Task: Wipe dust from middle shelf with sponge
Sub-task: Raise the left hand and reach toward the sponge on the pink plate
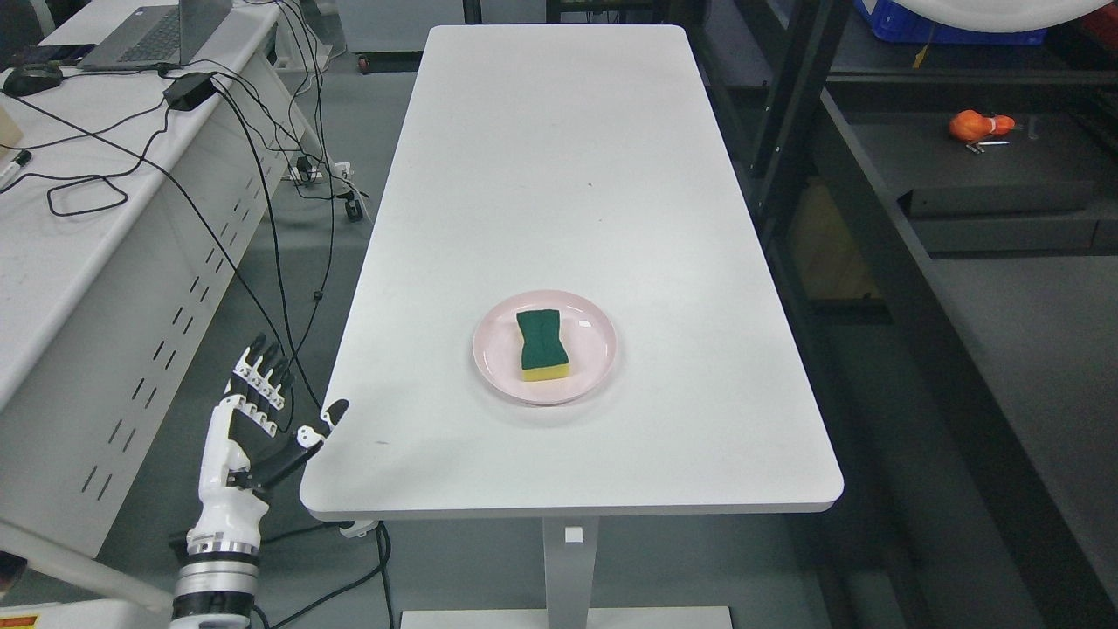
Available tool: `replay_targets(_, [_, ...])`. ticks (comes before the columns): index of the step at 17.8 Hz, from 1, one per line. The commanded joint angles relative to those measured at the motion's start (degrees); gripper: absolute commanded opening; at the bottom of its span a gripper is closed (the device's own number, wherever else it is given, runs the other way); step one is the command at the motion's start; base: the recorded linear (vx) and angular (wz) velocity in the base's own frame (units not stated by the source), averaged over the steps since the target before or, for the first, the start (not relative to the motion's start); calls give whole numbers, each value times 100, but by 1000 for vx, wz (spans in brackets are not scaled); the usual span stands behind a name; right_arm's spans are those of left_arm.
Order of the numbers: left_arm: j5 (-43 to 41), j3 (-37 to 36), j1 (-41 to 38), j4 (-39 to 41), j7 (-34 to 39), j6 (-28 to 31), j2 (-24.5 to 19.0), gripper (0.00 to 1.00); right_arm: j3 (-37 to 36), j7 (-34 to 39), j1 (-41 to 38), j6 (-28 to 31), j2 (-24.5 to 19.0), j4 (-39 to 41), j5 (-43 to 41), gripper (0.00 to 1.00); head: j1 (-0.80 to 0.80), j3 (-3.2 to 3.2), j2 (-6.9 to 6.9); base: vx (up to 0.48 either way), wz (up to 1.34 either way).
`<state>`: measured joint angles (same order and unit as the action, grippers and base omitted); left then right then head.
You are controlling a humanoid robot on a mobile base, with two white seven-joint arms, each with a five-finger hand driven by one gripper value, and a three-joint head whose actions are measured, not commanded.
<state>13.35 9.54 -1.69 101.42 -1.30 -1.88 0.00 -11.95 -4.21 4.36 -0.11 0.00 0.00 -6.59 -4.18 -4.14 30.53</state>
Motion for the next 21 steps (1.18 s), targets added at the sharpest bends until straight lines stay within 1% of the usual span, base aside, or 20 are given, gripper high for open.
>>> replay_targets(1, [1,39,-50,0,-2,38,-100,99,0,8,3,416,100,100,0,100,0,0,0,163,-16])
replay_targets(5, [-8,170,11,-9,-54,-23,-100,99,0,8,3,416,100,100,0,100,0,0,0,125,-63])
replay_targets(7, [-8,197,29,-44,-177,-233,-122,99,0,8,12,416,100,100,0,100,0,0,0,141,15])
replay_targets(9, [-17,241,142,-175,-492,-296,-402,99,0,8,3,416,100,100,0,100,0,0,1,136,16])
replay_targets(10, [-43,284,326,-263,-816,-383,-578,99,0,8,3,416,100,100,0,100,0,0,1,145,0])
replay_targets(11, [-235,276,519,-368,-1132,-749,-754,99,0,8,3,416,100,100,0,100,0,0,1,106,18])
replay_targets(12, [-645,241,660,-465,-1370,-1223,-982,99,0,8,3,416,100,100,0,100,0,0,1,106,18])
replay_targets(13, [-1302,215,844,-640,-1669,-1784,-1219,99,0,8,12,416,100,100,0,100,0,0,1,78,32])
replay_targets(14, [-1892,215,1012,-772,-1933,-2260,-1352,99,0,-1,3,416,100,100,0,100,0,0,1,45,32])
replay_targets(15, [-2463,232,1179,-860,-2170,-2612,-1432,99,0,8,3,416,100,100,0,100,0,0,1,45,32])
replay_targets(16, [-2904,267,1302,-896,-2268,-2729,-1519,99,0,8,3,416,100,100,0,100,0,0,1,24,-4])
replay_targets(18, [-3661,267,1426,-1054,-2313,-2949,-1966,99,0,8,3,416,100,100,0,100,0,0,1,21,-3])
replay_targets(20, [-4564,293,1645,-1500,-2305,-3710,-2424,95,0,8,3,416,100,100,0,100,0,0,1,15,0])
replay_targets(21, [-5161,363,1864,-1746,-2304,-4124,-2469,94,0,8,3,416,100,100,0,100,0,0,1,12,2])
